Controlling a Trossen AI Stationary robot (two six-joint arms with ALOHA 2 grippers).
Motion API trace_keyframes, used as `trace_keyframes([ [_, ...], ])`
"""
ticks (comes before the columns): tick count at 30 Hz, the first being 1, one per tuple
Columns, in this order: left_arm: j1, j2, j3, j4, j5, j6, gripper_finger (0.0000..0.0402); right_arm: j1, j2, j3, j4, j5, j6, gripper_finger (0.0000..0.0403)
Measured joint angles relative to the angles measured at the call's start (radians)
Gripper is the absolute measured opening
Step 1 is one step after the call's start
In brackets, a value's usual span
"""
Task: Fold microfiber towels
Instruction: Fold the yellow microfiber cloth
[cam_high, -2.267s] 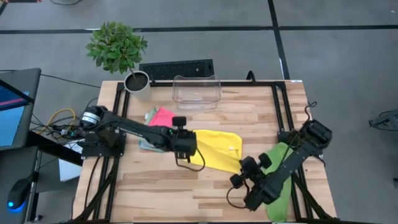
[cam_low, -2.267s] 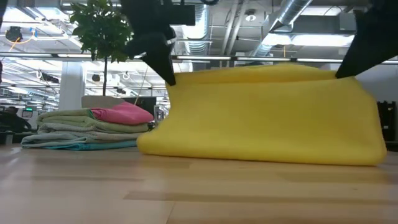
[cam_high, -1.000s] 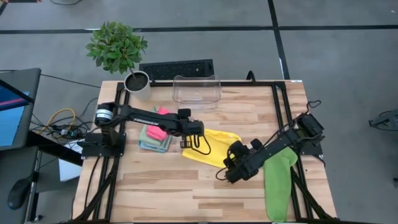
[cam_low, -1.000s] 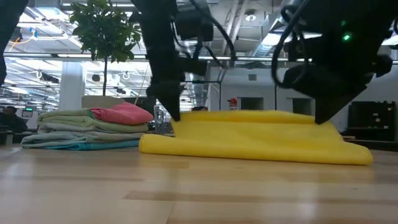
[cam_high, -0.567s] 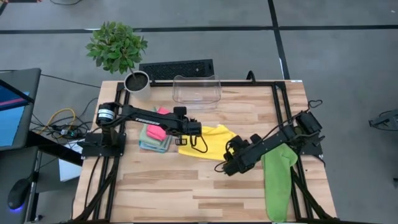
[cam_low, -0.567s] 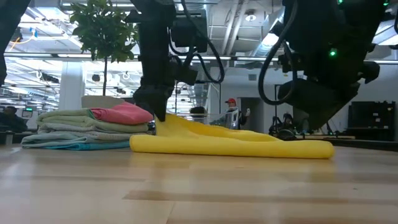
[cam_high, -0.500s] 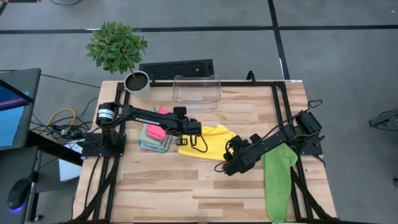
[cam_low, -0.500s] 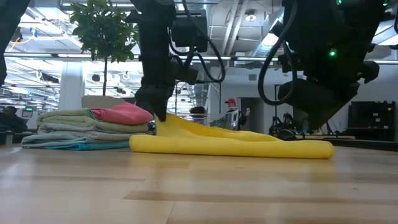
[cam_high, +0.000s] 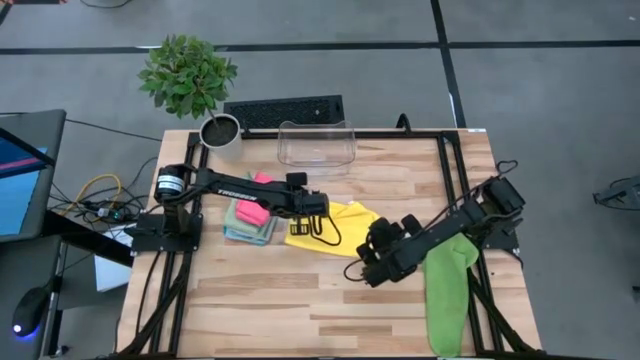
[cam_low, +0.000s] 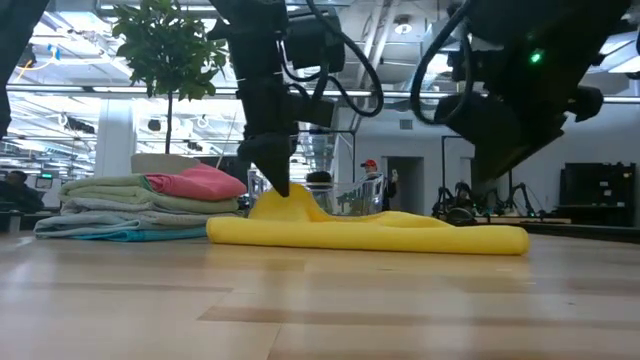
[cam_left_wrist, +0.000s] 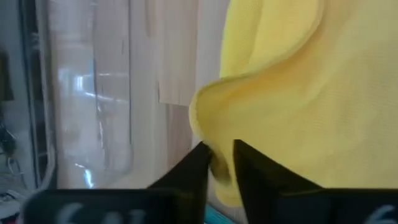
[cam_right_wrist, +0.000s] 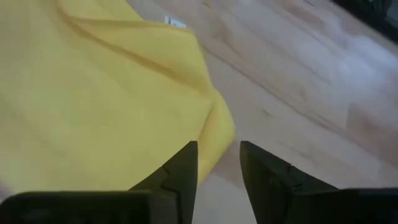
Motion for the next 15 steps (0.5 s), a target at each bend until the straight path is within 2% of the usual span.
trace_keyframes([
  [6, 0.001, 0.000, 0.000, 0.001, -0.003, 0.004, 0.0158, -0.094, -0.002, -0.019, 0.019, -0.029, -0.125, 0.0159],
  [11, 0.001, 0.000, 0.000, -0.007, -0.012, -0.022, 0.0239, -0.186, -0.006, -0.019, 0.053, -0.054, -0.306, 0.0196],
  [15, -0.004, -0.002, 0.000, -0.052, -0.039, -0.057, 0.0282, -0.263, -0.008, -0.019, 0.076, -0.041, -0.453, 0.0221],
])
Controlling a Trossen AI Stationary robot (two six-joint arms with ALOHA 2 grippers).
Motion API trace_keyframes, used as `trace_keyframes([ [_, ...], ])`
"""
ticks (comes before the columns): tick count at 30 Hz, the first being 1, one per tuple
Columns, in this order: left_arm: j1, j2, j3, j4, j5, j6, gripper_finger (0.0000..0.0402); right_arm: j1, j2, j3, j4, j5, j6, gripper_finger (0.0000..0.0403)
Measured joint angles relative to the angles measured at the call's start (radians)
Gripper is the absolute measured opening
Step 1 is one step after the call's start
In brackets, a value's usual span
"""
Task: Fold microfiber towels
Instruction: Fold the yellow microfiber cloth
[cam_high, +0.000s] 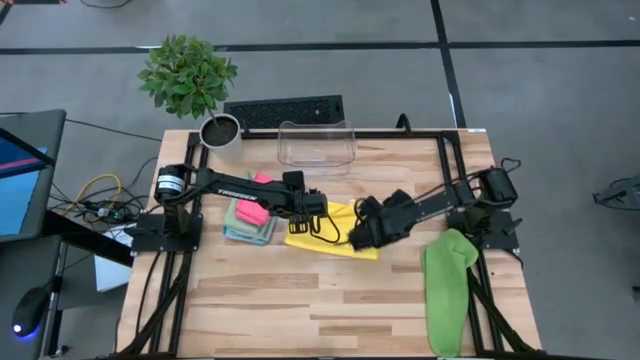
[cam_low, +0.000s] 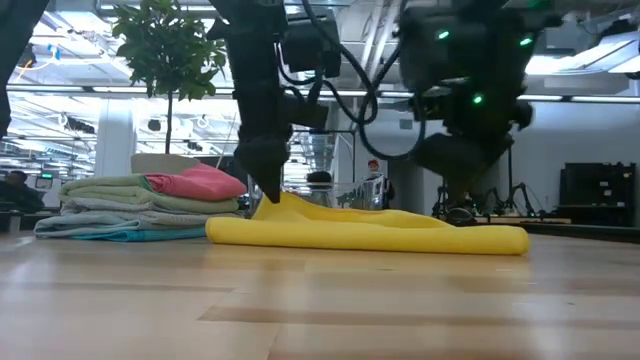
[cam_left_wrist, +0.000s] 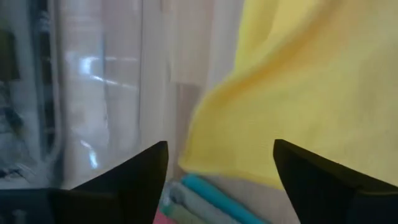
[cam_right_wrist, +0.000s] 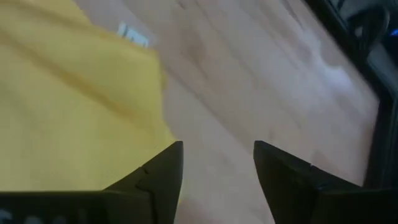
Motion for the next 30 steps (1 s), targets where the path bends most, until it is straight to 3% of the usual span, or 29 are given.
trace_keyframes([
  [6, -0.022, -0.091, 0.000, -0.056, 0.174, -0.062, 0.0294, -0.104, -0.090, -0.017, 0.171, -0.070, -0.359, 0.0224],
  [10, -0.039, -0.172, -0.003, -0.035, 0.271, -0.074, 0.0295, -0.178, -0.166, -0.113, 0.382, -0.216, -0.651, 0.0223],
  [15, -0.069, -0.231, -0.003, -0.022, 0.296, -0.075, 0.0295, -0.240, -0.228, -0.241, 0.624, -0.400, -0.945, 0.0223],
  [19, -0.098, -0.241, -0.004, -0.018, 0.294, -0.095, 0.0295, -0.292, -0.222, -0.272, 0.678, -0.462, -1.029, 0.0220],
  [26, -0.136, -0.242, -0.004, 0.002, 0.272, -0.097, 0.0295, -0.379, -0.095, -0.271, 0.714, -0.540, -1.081, 0.0204],
  [30, -0.148, -0.242, -0.004, 0.002, 0.269, -0.108, 0.0295, -0.381, -0.088, -0.264, 0.709, -0.564, -1.081, 0.0162],
])
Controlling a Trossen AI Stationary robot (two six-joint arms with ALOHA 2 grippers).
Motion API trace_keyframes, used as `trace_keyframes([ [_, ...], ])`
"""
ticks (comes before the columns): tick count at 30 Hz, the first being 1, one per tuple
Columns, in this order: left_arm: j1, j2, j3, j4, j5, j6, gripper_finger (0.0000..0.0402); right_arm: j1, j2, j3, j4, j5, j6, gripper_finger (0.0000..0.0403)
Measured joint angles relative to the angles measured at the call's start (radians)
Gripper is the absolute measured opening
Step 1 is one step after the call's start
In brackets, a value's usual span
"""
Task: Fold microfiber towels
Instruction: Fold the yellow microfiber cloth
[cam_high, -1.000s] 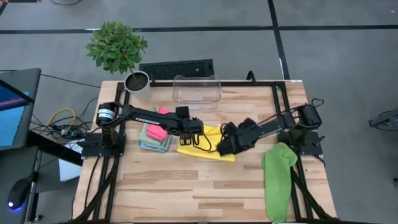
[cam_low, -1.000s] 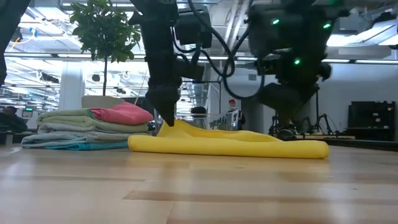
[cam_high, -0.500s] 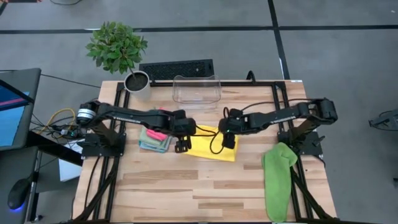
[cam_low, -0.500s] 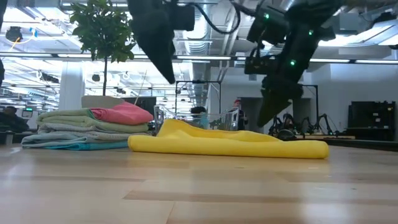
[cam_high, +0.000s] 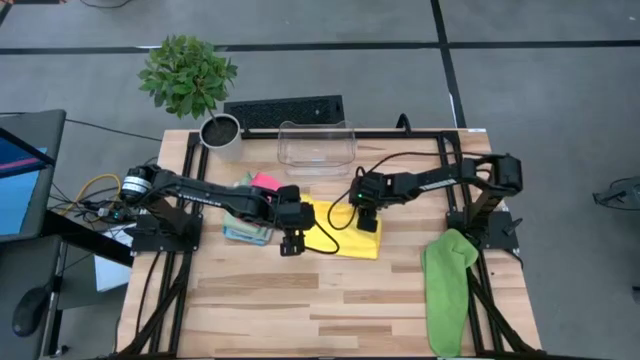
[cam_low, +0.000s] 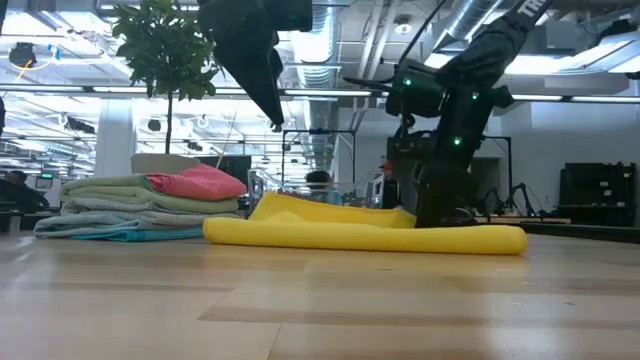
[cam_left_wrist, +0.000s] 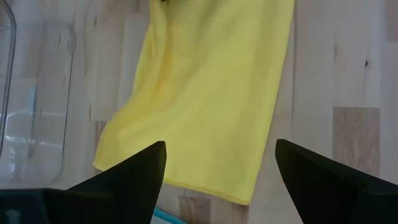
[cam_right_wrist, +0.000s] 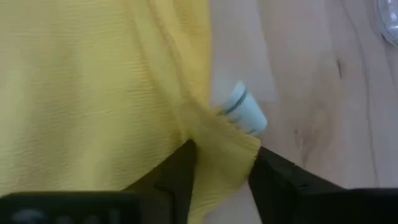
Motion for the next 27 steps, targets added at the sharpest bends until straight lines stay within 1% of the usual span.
trace_keyframes([
  [3, -0.004, 0.000, 0.000, -0.002, 0.000, -0.004, 0.0295, 0.016, -0.041, -0.007, -0.060, 0.001, -0.010, 0.0111],
  [6, -0.005, 0.000, 0.000, 0.000, -0.001, -0.016, 0.0295, 0.024, -0.105, -0.004, -0.090, 0.001, -0.005, 0.0074],
  [11, -0.007, 0.000, 0.000, 0.001, -0.002, -0.041, 0.0295, 0.028, -0.211, -0.005, -0.169, 0.006, 0.054, 0.0032],
  [14, -0.012, 0.000, -0.006, 0.012, -0.016, -0.044, 0.0295, 0.036, -0.258, -0.004, -0.217, 0.008, 0.128, 0.0015],
  [17, -0.023, 0.000, -0.028, 0.055, -0.051, -0.044, 0.0295, 0.055, -0.278, -0.004, -0.254, 0.009, 0.180, 0.0013],
  [19, -0.025, 0.000, -0.060, 0.106, -0.055, -0.045, 0.0295, 0.066, -0.274, -0.007, -0.255, 0.009, 0.201, 0.0026],
  [21, -0.027, 0.001, -0.094, 0.150, -0.052, -0.045, 0.0295, 0.075, -0.247, -0.005, -0.245, 0.008, 0.225, 0.0045],
  [23, -0.030, 0.001, -0.130, 0.188, -0.052, -0.056, 0.0295, 0.083, -0.212, -0.007, -0.279, 0.006, 0.254, 0.0056],
  [25, -0.030, 0.001, -0.171, 0.227, -0.053, -0.067, 0.0295, 0.098, -0.182, -0.007, -0.322, 0.005, 0.278, 0.0058],
  [27, -0.030, 0.001, -0.192, 0.229, -0.055, -0.071, 0.0295, 0.119, -0.161, -0.007, -0.356, 0.004, 0.295, 0.0054],
])
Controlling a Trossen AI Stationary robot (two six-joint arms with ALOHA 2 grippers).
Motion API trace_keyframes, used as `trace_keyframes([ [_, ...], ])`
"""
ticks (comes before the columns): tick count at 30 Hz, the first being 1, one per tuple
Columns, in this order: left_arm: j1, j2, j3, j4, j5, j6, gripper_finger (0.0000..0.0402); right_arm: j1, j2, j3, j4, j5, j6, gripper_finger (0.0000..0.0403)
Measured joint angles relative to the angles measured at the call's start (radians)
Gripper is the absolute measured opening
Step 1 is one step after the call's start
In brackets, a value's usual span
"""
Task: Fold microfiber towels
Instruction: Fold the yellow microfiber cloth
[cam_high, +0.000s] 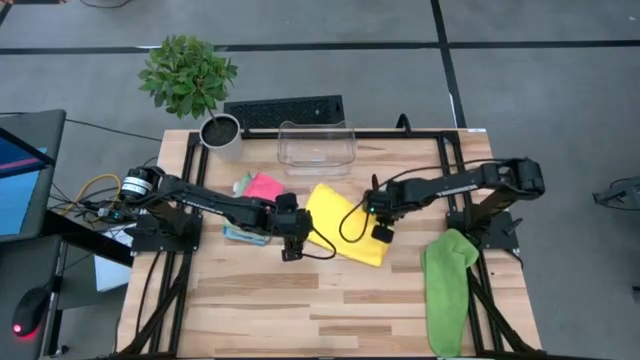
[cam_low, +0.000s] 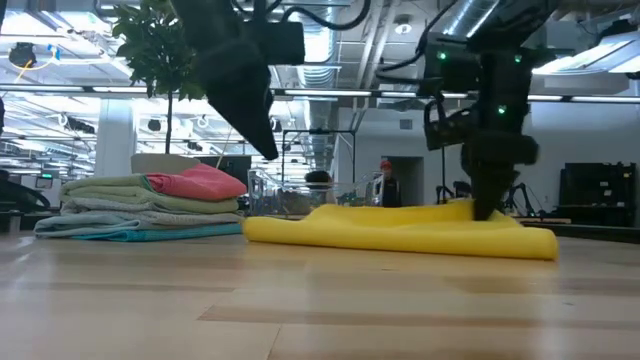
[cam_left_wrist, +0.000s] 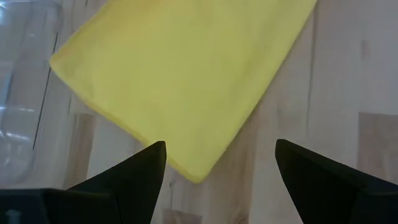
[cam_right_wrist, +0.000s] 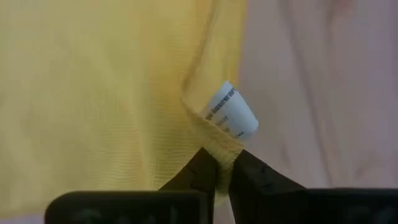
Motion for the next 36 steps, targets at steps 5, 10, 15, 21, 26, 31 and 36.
trace_keyframes([
  [5, 0.000, 0.000, -0.026, 0.012, -0.040, -0.006, 0.0295, 0.047, -0.014, 0.000, -0.012, 0.026, 0.025, 0.0031],
  [10, 0.000, 0.000, -0.027, 0.029, -0.062, -0.008, 0.0295, 0.103, -0.076, 0.033, -0.075, 0.023, 0.116, 0.0016],
  [15, 0.000, 0.000, -0.027, 0.045, -0.062, -0.007, 0.0295, 0.193, -0.119, 0.030, -0.162, 0.029, 0.293, 0.0037],
  [21, 0.001, 0.000, -0.027, 0.090, -0.065, 0.003, 0.0295, 0.238, -0.086, -0.014, -0.102, 0.116, 0.304, 0.0051],
  [26, 0.001, -0.001, -0.027, 0.090, -0.077, 0.006, 0.0295, 0.210, -0.075, -0.014, -0.134, 0.137, 0.296, 0.0100],
  [31, 0.001, -0.001, -0.055, 0.200, -0.084, 0.067, 0.0295, 0.202, -0.137, 0.025, -0.155, 0.186, 0.302, 0.0179],
  [36, 0.038, 0.000, -0.144, 0.255, -0.072, 0.088, 0.0295, 0.271, -0.259, 0.047, -0.181, 0.241, 0.371, 0.0237],
])
